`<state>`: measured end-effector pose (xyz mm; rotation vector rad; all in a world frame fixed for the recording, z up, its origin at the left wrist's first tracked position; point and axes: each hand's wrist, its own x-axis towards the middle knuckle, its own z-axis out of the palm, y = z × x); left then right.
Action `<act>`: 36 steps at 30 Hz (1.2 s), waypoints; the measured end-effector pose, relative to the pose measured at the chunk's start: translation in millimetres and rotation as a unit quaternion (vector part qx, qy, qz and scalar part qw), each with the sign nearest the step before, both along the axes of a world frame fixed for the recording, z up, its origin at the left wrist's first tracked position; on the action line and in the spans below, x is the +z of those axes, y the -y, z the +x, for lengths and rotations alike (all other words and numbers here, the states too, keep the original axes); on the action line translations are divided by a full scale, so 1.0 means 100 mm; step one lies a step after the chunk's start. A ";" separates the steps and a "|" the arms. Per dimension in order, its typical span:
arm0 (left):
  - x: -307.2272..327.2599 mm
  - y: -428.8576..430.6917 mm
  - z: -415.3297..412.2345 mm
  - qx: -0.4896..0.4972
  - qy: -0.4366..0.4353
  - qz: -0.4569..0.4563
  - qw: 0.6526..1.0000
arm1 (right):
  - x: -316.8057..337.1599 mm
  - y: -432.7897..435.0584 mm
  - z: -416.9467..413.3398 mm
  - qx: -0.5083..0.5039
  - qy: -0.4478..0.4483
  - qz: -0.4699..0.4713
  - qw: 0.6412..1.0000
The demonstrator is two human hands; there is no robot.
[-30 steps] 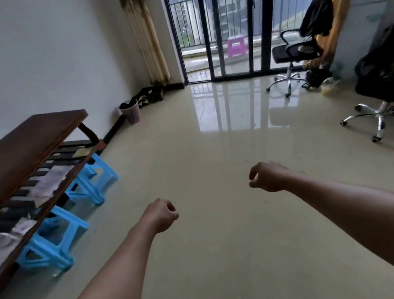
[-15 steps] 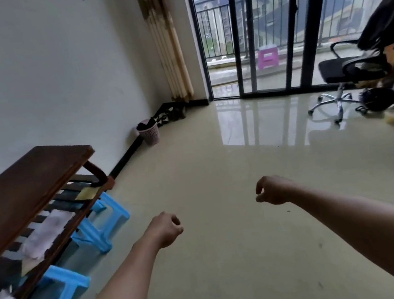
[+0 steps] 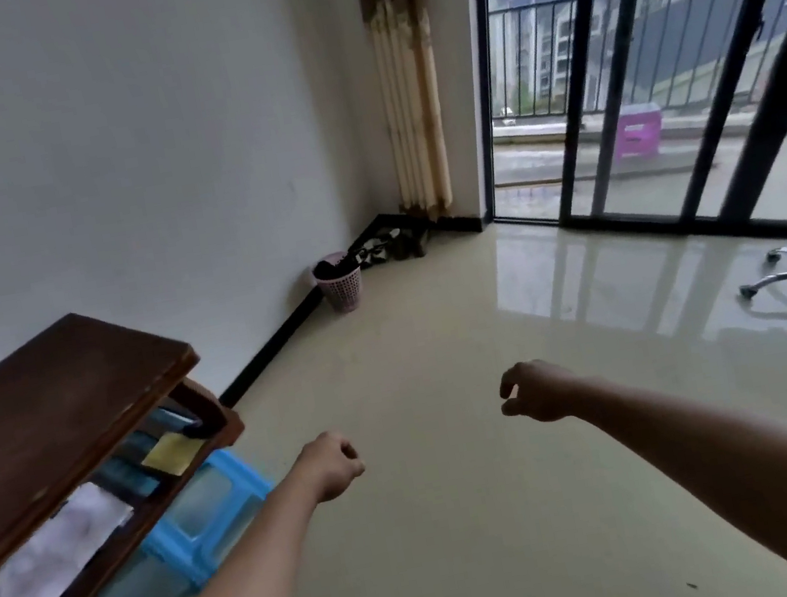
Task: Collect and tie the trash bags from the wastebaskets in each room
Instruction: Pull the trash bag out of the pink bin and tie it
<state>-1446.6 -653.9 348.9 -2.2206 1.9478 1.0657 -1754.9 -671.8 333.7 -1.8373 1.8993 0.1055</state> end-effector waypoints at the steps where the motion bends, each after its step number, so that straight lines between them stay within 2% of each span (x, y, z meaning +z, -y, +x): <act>1: 0.01 0.39 -0.01 -0.009 0.000 0.003 1.000 | 0.00 0.35 -0.05 -0.009 -0.003 0.008 1.000; 10: 0.41 3.24 -0.34 -0.043 0.001 -0.017 0.999 | 0.24 2.92 -0.45 -0.079 0.014 -0.007 0.997; 19: -0.14 5.68 -0.75 -0.008 -0.002 0.028 1.000 | -0.33 5.59 -0.78 -0.059 0.039 0.051 0.996; 24: -0.11 7.14 -0.85 0.041 -0.033 0.005 0.999 | -0.27 7.27 -0.91 -0.028 0.034 0.069 0.997; 30: -0.18 8.39 -0.51 0.091 -0.031 0.024 0.995 | -0.19 8.95 -0.51 0.026 0.040 0.068 0.997; 36: -0.63 9.89 0.00 0.107 -0.026 0.046 0.993 | -0.61 10.44 0.02 0.046 0.036 0.096 0.994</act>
